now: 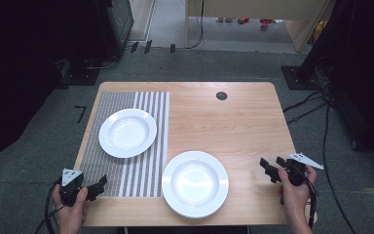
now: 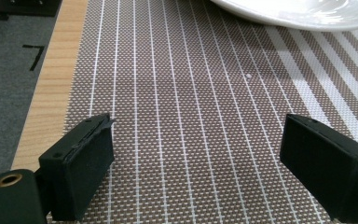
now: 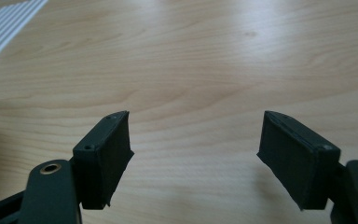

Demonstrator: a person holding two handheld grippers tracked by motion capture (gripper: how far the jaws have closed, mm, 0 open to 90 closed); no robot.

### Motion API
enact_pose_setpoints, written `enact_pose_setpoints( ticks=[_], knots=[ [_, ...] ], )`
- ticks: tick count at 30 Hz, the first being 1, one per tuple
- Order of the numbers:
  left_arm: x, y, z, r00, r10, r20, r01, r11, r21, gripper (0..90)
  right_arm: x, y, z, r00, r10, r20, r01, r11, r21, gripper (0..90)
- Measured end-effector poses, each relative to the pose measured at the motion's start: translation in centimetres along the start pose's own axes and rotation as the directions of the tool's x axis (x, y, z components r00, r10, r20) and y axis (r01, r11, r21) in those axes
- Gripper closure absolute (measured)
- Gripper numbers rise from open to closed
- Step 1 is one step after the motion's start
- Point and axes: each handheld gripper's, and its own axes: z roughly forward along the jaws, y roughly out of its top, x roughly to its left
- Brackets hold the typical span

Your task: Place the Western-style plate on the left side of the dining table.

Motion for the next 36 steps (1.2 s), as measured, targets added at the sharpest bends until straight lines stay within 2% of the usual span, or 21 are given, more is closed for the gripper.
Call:
enact_pose_setpoints(
  ticks=[7,8,13,20,24,30,33,34,35,36],
  knots=[
    [-0.3,-0.1,0.2,0.9997,0.022,-0.01,-0.022,0.9996,0.019,9.8,-1.5,-1.2,-0.8,0.9993,-0.001,0.038,0.0,0.9999,0.016,24.8],
    [-0.3,-0.1,0.3,0.9998,0.02,-0.01,-0.02,0.9996,0.022,9.8,-1.9,-1.4,-1.1,0.9985,-0.015,0.053,0.013,0.9997,0.02,24.8],
    [-0.5,-0.1,0.4,0.999,0.036,-0.027,-0.035,0.999,0.029,9.8,-2.7,-2.0,-1.7,0.996,-0.025,0.086,0.022,0.9992,0.034,24.5],
    [-1.0,-0.2,0.5,0.9959,0.069,-0.06,-0.067,0.997,0.038,9.8,-3.2,-2.7,-2.2,0.9904,-0.067,0.121,0.061,0.9968,0.052,24.1],
    [-1.2,-0.2,0.6,0.9939,0.082,-0.074,-0.079,0.996,0.043,9.8,-3.4,-3.1,-2.6,0.9838,-0.101,0.148,0.093,0.994,0.057,23.9],
    [-1.2,-0.2,0.6,0.9934,0.086,-0.076,-0.083,0.9955,0.045,9.8,-3.4,-3.3,-2.8,0.9783,-0.121,0.169,0.111,0.9917,0.066,23.0],
    [-1.2,-0.2,0.6,0.9933,0.087,-0.076,-0.083,0.9955,0.045,9.8,-3.0,-3.4,-2.7,0.9687,-0.163,0.187,0.149,0.9849,0.088,20.5],
    [-1.2,-0.2,0.6,0.9933,0.087,-0.076,-0.083,0.9955,0.045,9.8,-3.0,-3.4,-2.7,0.9687,-0.163,0.187,0.149,0.9849,0.088,20.5],
    [-1.2,-0.2,0.6,0.9934,0.086,-0.076,-0.083,0.9955,0.046,9.8,-2.7,-3.4,-2.5,0.9619,-0.185,0.202,0.167,0.9808,0.1,19.7],
    [-1.2,-0.2,0.6,0.9934,0.086,-0.076,-0.083,0.9955,0.046,9.8,-2.7,-3.4,-2.5,0.962,-0.184,0.202,0.166,0.981,0.101,19.6]
  ],
)
